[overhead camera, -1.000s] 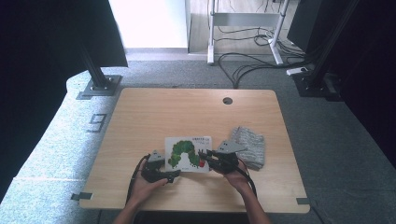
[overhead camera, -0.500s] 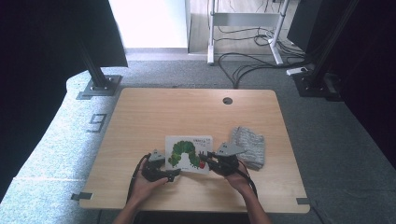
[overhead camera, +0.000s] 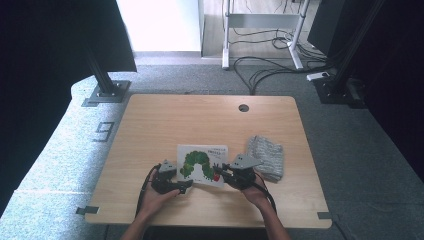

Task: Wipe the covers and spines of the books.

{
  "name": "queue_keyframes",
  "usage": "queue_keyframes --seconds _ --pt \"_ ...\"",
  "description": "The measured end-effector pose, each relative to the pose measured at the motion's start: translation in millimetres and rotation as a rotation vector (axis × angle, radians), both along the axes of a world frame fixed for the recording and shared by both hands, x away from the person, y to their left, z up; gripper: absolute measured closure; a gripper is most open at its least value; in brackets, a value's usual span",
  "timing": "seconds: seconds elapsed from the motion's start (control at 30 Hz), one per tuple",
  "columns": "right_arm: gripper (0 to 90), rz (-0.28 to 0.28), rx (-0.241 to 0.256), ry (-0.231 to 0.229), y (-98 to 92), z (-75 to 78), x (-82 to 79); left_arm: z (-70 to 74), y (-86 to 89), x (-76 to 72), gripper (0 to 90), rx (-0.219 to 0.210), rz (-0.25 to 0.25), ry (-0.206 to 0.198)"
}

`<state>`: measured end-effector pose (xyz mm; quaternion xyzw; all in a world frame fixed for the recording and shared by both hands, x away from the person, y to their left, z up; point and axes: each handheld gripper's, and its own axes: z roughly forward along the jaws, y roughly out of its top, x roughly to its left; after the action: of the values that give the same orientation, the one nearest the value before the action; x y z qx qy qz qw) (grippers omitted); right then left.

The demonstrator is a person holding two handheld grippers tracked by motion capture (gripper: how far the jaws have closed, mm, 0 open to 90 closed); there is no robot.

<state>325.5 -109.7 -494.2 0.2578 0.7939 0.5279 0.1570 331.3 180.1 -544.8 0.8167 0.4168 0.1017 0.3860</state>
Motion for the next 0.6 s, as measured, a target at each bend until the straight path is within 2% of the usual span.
queue_keyframes --seconds 0.3,0.6 --pt "78.0 -0.001 -0.005 -0.006 -0.3 -1.8 -1.0 1.0 1.7 0.2 17.0 -0.003 0.012 -0.011" --pt "78.4 0.006 -0.016 -0.013 -0.5 -2.2 -5.5 0.8 1.8 0.0 17.0 -0.005 0.007 -0.004"
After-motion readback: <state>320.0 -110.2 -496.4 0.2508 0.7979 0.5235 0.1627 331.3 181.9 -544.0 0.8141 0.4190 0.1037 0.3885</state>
